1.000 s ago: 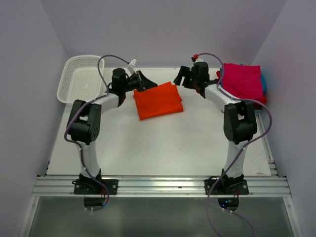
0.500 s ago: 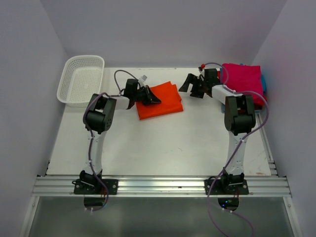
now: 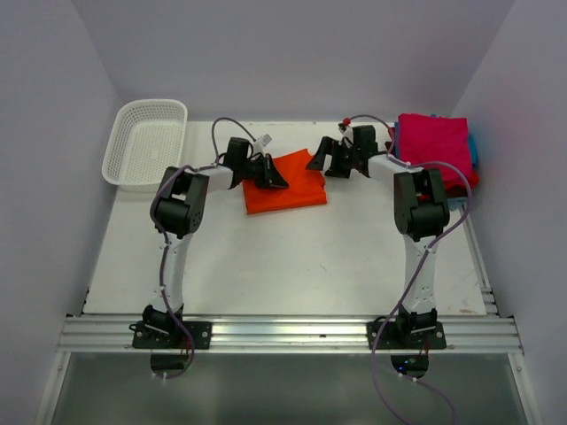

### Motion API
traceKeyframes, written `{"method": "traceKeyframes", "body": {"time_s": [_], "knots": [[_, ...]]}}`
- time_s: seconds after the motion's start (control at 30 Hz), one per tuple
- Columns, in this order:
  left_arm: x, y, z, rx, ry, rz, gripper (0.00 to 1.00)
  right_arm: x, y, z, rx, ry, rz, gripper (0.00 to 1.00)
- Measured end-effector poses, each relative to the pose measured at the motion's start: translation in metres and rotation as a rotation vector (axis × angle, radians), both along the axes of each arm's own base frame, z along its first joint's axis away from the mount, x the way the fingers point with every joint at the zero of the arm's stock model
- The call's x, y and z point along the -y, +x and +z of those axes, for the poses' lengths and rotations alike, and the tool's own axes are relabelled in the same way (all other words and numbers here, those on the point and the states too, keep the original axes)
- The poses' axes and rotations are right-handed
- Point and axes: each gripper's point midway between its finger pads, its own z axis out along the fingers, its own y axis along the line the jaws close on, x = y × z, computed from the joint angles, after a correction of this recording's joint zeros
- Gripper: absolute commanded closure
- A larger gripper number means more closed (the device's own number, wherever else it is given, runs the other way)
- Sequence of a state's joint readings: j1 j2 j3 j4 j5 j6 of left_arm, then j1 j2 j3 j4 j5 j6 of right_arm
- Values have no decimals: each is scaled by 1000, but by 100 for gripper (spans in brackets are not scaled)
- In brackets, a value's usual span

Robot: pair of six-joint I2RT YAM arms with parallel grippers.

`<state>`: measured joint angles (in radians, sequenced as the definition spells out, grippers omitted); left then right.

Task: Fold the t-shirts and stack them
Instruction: Fold the tshirt, then neatly place the folded tshirt to the corner

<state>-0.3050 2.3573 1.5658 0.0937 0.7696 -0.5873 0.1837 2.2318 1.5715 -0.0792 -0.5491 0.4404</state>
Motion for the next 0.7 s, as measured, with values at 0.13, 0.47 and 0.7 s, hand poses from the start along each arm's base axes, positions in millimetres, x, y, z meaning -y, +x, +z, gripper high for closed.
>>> {"method": "traceKeyframes", "body": {"time_s": [0.13, 0.47, 0.7], "knots": [[-3, -25, -1, -13, -12, -59, 100, -24, -11, -2, 27, 4, 46, 1], [-10, -73, -2, -43, -53, -121, 100, -104, -84, -11, 68, 66, 182, 22], [-13, -84, -4, -69, -54, -122, 100, -109, -117, -21, -7, 104, 187, 100]]}}
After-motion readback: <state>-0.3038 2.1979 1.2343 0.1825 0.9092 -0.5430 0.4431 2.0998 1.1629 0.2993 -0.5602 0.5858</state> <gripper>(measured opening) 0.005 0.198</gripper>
